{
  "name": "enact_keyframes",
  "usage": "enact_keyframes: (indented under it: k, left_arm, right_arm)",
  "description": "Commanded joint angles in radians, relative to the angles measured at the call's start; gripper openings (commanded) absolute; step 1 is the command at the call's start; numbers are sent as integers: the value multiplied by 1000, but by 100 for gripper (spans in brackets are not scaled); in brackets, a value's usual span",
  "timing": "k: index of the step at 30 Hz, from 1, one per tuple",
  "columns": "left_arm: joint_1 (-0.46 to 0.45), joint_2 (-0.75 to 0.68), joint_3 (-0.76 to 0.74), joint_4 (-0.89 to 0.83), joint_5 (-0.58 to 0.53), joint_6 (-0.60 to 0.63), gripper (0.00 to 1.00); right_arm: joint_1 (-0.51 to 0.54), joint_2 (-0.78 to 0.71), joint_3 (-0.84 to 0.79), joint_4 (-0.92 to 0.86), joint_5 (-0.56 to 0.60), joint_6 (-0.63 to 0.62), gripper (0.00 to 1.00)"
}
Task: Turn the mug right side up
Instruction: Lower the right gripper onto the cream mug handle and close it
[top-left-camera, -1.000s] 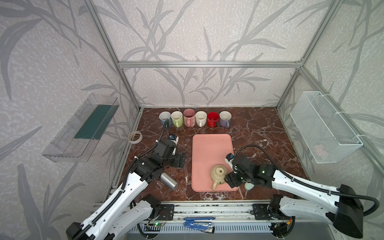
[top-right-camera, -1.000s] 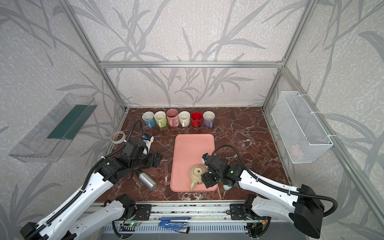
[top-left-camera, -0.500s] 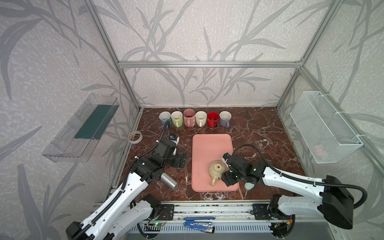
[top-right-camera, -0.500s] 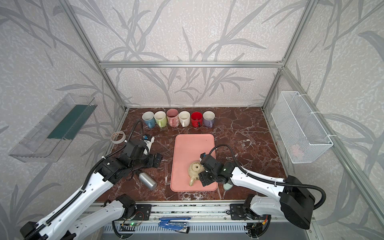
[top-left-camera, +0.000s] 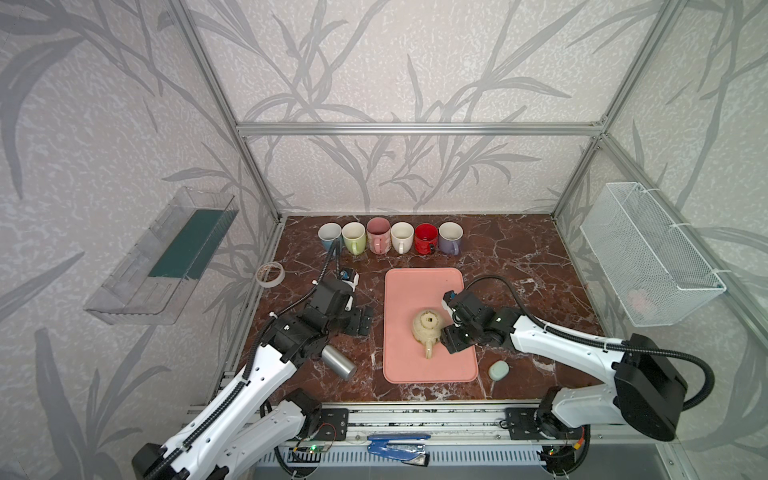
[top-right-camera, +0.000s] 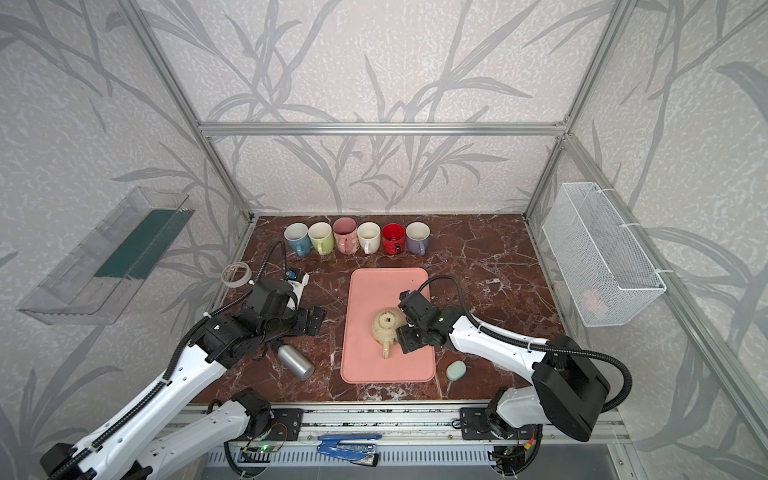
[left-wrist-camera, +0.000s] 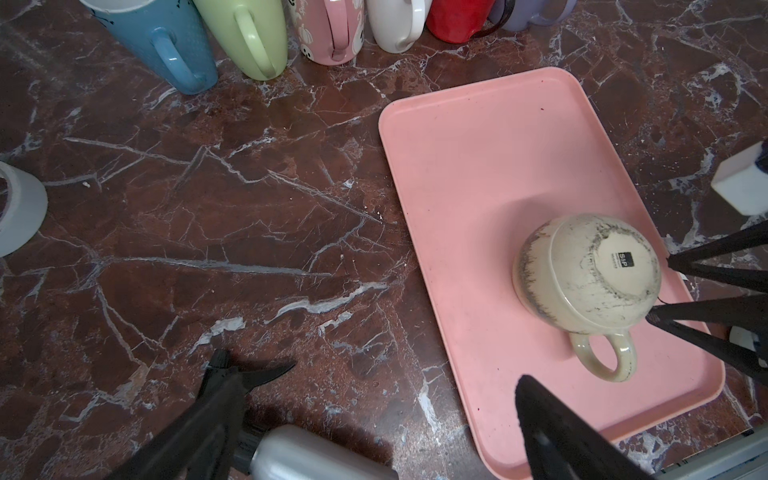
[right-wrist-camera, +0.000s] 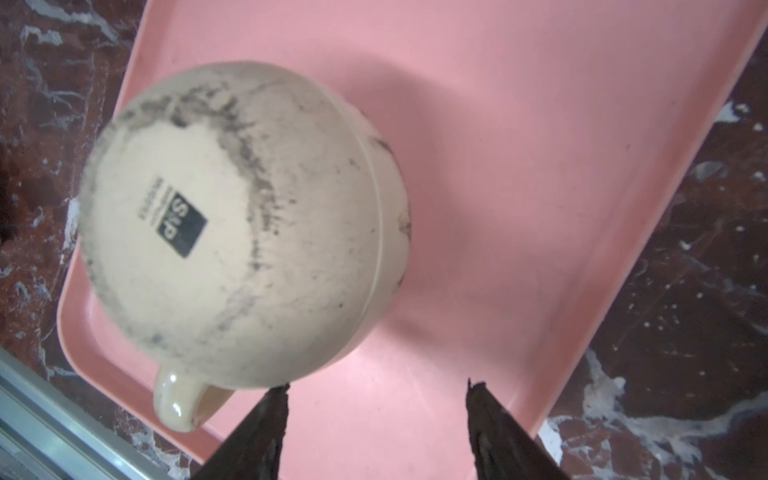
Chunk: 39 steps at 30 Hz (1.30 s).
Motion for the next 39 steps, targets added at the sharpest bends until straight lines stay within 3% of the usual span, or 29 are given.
enact_keyframes:
  k: [1,12,21,29,34,39]
  left_arm:
    - [-6,4,-9,-25,10,23,99]
    - [-5,21,-7,-29,10,23,99]
    - [-5,33,-4,-33,-1,21,99]
    - [-5,31,0,-37,-15,18,99]
    - [-7,27,5,-38,-9,5,97]
    - [-21,34,20,-43,-12,-17,92]
  right_arm:
    - [-33,35,53,16,-24,-40,66]
    - [-84,185,188,14,-95,-87,62]
    - [-86,125,156,-3,-79,-91,61]
    - [-85,10,119,-47,-64,-97,49]
    - [-86,-26,87,-49,-92,-81,35]
    - [-78,-54,28,-6,-122,-47,28]
